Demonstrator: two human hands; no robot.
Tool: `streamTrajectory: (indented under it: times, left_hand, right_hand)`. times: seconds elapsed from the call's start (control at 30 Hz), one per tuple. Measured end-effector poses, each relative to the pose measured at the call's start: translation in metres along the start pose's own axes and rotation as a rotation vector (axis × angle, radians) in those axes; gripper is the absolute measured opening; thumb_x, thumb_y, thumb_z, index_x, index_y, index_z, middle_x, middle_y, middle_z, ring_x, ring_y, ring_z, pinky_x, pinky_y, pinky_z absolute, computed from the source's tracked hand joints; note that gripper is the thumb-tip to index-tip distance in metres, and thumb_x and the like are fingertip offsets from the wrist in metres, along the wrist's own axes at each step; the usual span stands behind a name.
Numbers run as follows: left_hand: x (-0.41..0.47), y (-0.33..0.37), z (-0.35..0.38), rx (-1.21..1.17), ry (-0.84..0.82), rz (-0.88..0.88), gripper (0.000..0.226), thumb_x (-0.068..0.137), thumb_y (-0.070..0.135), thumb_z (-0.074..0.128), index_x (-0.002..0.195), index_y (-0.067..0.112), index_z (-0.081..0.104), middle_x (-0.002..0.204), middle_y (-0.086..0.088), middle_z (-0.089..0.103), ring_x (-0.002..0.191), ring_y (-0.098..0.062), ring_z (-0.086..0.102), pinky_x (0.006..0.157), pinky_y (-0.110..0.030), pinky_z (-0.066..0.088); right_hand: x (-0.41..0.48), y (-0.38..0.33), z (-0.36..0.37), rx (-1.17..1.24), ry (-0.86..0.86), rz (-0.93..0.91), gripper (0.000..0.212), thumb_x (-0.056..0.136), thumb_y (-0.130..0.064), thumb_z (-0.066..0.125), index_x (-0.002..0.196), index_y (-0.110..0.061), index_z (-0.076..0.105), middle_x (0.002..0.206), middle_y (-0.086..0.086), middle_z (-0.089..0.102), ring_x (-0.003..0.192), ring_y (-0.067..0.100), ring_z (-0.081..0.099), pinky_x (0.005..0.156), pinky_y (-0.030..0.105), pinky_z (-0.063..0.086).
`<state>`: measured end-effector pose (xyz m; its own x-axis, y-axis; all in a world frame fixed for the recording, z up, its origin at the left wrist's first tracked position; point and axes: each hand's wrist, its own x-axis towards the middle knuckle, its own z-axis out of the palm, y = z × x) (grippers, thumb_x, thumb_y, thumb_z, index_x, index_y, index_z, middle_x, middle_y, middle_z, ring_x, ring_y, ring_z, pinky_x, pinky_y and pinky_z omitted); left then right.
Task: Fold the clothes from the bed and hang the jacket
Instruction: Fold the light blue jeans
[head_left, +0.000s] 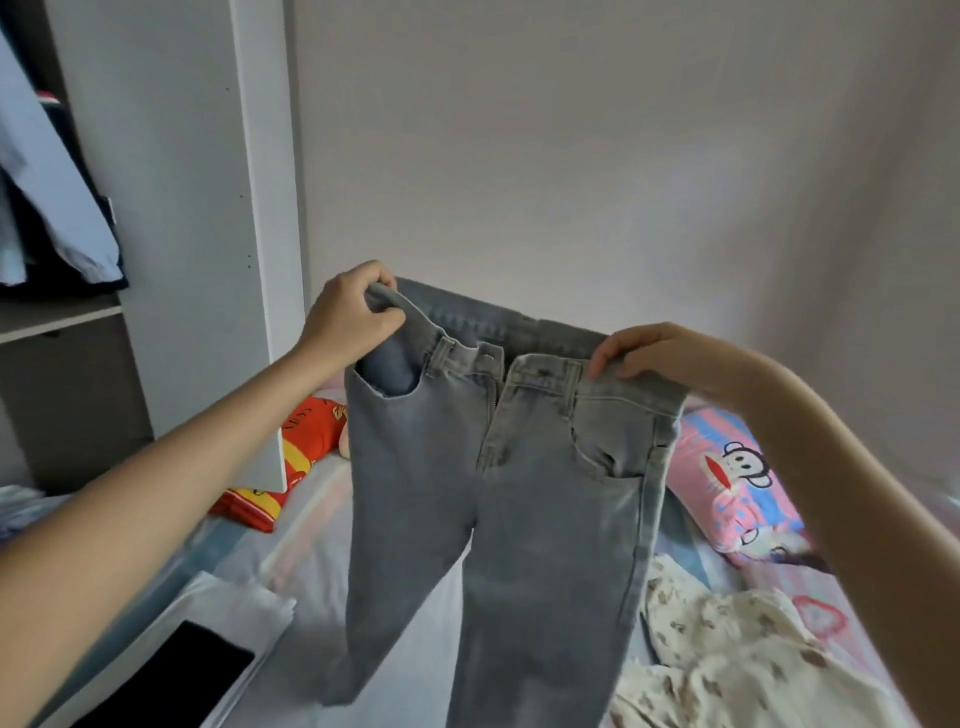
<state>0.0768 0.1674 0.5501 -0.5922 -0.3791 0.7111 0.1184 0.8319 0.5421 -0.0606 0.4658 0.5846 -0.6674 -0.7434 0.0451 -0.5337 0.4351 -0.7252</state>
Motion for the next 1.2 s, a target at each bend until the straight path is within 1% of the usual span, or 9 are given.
streamTrajectory:
  times: [0.13, 0.33, 0.43, 0.53, 0.7, 0.77, 0.87, 1.03, 1.2]
  left_hand:
    - [0.003, 0.005, 0.004, 0.017, 0.004, 0.039, 0.018, 0.075, 0.003, 0.056, 0.092, 0.009, 0.053, 0.083, 0.002, 0.054, 0.076, -0.021, 0.052, 0.066, -0.029, 0.037]
    - [-0.008, 0.026, 0.027, 0.013, 0.074, 0.067, 0.027, 0.079, -0.009, 0.046, 0.086, 0.018, 0.046, 0.084, 0.004, 0.052, 0.074, -0.015, 0.049, 0.063, -0.02, 0.037]
    - [-0.008, 0.043, 0.038, -0.125, -0.047, 0.085, 0.038, 0.076, -0.014, 0.045, 0.067, 0.02, 0.059, 0.072, 0.004, 0.061, 0.076, -0.024, 0.06, 0.075, -0.03, 0.047]
    - [-0.012, 0.061, 0.039, -0.266, -0.17, 0.032, 0.04, 0.079, -0.016, 0.044, 0.08, 0.011, 0.073, 0.083, -0.003, 0.071, 0.075, -0.006, 0.062, 0.076, -0.019, 0.049]
    - [-0.017, 0.067, 0.03, -0.406, -0.383, -0.004, 0.034, 0.076, 0.052, 0.065, 0.08, 0.019, 0.071, 0.078, 0.0, 0.066, 0.07, -0.005, 0.054, 0.067, -0.024, 0.042]
    - [-0.02, 0.065, 0.03, -0.361, -0.392, 0.068, 0.024, 0.068, 0.046, 0.08, 0.087, 0.036, 0.067, 0.094, 0.004, 0.065, 0.082, -0.001, 0.059, 0.074, -0.018, 0.046]
    - [-0.019, 0.064, 0.033, -0.306, -0.21, 0.08, 0.016, 0.076, 0.017, 0.079, 0.09, 0.013, 0.072, 0.09, -0.015, 0.068, 0.079, -0.013, 0.057, 0.075, -0.036, 0.048]
    - [-0.014, 0.059, 0.022, -0.431, -0.215, 0.021, 0.012, 0.078, 0.006, 0.074, 0.089, 0.005, 0.071, 0.082, -0.015, 0.068, 0.075, -0.014, 0.058, 0.07, -0.029, 0.048]
    - [-0.014, 0.053, 0.014, -0.385, -0.279, 0.064, 0.021, 0.078, 0.006, 0.073, 0.099, 0.008, 0.07, 0.089, -0.001, 0.07, 0.077, -0.001, 0.063, 0.073, -0.014, 0.05]
  right_hand:
    - [0.011, -0.002, 0.008, -0.211, 0.183, 0.037, 0.046, 0.084, 0.005, 0.048, 0.058, -0.027, 0.069, 0.047, -0.02, 0.058, 0.062, 0.009, 0.05, 0.058, 0.018, 0.041]
    - [0.025, -0.012, 0.028, 0.763, -0.039, 0.16, 0.051, 0.096, 0.002, 0.039, 0.066, -0.013, 0.077, 0.072, 0.001, 0.066, 0.061, 0.005, 0.062, 0.06, 0.015, 0.052]
    - [0.021, -0.039, 0.046, 0.907, -0.12, 0.098, 0.02, 0.085, 0.003, 0.05, 0.093, -0.003, 0.068, 0.079, 0.006, 0.068, 0.066, 0.009, 0.066, 0.067, 0.016, 0.056]
    - [0.019, -0.057, 0.056, 1.024, -0.198, 0.014, 0.032, 0.073, 0.012, 0.047, 0.104, 0.011, 0.056, 0.091, 0.016, 0.067, 0.082, 0.021, 0.068, 0.079, 0.025, 0.057]
    - [0.015, -0.069, 0.053, 1.101, -0.233, -0.002, 0.038, 0.082, 0.019, 0.023, 0.111, 0.015, 0.048, 0.107, 0.024, 0.057, 0.08, 0.025, 0.069, 0.084, 0.023, 0.052]
    - [0.012, -0.071, 0.054, 1.052, -0.207, 0.033, 0.034, 0.089, 0.018, 0.022, 0.111, 0.018, 0.048, 0.107, 0.025, 0.057, 0.078, 0.024, 0.069, 0.078, 0.022, 0.054]
    - [0.011, -0.065, 0.056, 0.746, -0.203, 0.0, 0.037, 0.089, 0.02, 0.032, 0.123, 0.018, 0.045, 0.11, 0.022, 0.058, 0.093, 0.023, 0.063, 0.087, 0.025, 0.053]
    - [0.009, -0.047, 0.018, -0.651, 0.125, -0.072, 0.054, 0.078, -0.021, 0.077, 0.127, -0.013, 0.057, 0.106, 0.009, 0.057, 0.098, 0.021, 0.05, 0.087, 0.032, 0.046]
    - [0.021, -0.03, 0.009, -0.718, 0.115, -0.069, 0.049, 0.068, -0.045, 0.081, 0.099, -0.009, 0.068, 0.106, 0.012, 0.06, 0.101, 0.03, 0.056, 0.087, 0.038, 0.047]
